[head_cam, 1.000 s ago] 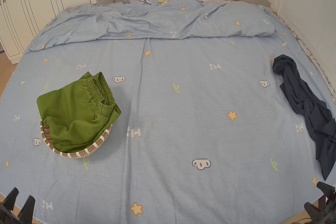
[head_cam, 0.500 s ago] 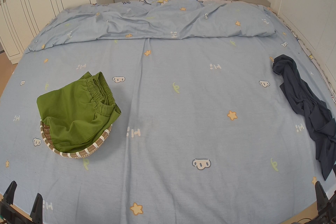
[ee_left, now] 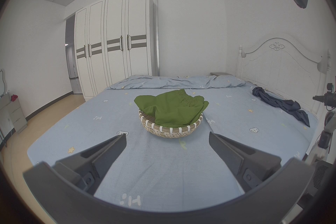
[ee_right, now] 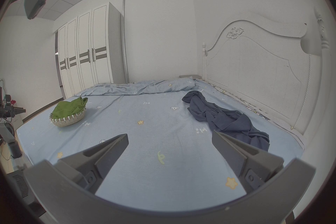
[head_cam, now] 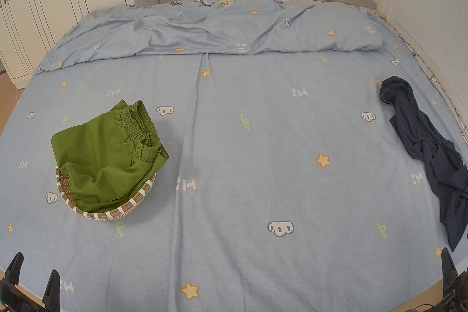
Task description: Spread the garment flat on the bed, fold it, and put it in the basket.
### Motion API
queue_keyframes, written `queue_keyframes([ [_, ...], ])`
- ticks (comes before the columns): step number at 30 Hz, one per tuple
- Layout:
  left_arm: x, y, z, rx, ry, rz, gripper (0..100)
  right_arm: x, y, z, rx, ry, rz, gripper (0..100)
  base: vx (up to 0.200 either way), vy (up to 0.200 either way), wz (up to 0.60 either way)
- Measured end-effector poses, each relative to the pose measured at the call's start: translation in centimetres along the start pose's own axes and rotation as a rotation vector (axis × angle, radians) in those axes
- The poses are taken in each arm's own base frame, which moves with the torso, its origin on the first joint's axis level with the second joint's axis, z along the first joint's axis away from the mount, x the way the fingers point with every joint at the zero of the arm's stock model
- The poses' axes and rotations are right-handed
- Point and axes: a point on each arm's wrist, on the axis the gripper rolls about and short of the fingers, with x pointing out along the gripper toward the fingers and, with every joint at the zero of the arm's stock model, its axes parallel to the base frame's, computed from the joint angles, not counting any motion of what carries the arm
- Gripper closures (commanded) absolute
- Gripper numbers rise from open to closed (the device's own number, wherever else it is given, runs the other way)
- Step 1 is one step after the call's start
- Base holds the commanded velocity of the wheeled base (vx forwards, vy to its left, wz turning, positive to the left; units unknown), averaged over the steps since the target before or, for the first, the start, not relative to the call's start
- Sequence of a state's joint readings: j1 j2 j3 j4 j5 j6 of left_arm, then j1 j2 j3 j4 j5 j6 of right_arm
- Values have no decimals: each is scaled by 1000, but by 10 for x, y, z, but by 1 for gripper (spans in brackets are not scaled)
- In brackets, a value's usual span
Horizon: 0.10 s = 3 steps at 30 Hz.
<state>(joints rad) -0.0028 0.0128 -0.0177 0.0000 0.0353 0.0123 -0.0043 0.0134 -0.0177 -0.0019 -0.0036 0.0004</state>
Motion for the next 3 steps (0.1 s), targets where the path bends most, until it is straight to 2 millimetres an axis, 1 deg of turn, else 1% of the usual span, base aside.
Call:
queue_keyframes([
  [3,0,0,0,0,0,0,0,0,0,0,1,0,-1,0,0,0,0],
])
